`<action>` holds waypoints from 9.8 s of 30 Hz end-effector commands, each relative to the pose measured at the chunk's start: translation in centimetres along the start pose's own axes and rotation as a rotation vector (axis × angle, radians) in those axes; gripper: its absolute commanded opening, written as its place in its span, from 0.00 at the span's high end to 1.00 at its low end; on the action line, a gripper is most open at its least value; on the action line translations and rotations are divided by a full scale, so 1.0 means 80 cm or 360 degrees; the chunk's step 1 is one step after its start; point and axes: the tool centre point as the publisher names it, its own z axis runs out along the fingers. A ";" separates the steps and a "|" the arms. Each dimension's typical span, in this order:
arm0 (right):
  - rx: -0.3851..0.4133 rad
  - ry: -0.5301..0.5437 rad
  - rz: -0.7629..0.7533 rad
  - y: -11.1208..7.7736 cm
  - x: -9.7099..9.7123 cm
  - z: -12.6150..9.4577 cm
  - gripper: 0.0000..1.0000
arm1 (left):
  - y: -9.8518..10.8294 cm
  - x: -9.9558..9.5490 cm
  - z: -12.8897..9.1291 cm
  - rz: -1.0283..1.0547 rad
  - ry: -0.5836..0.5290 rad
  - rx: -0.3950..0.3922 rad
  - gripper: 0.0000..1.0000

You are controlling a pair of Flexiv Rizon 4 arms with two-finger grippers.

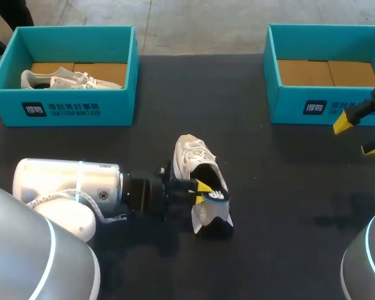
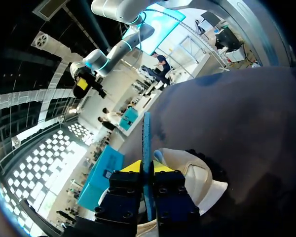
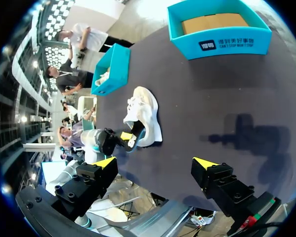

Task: Take the shoe out of the shoebox, open the shoe tongue, remove and reinsert the insole, then place the shoe into the shoebox

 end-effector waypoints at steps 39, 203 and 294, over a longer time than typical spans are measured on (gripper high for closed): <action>0.0000 -0.0005 0.0003 0.000 0.000 0.001 0.00 | 0.033 0.001 0.002 -0.0010 0.0014 -0.0108 0.65; 0.0000 -0.0005 0.0003 0.000 0.000 0.001 0.00 | 0.011 -0.080 -0.059 0.0604 0.2020 -0.0079 1.00; 0.0000 -0.0005 0.0003 0.000 0.000 0.001 0.00 | 0.057 0.067 0.000 0.0500 0.2431 -0.0220 1.00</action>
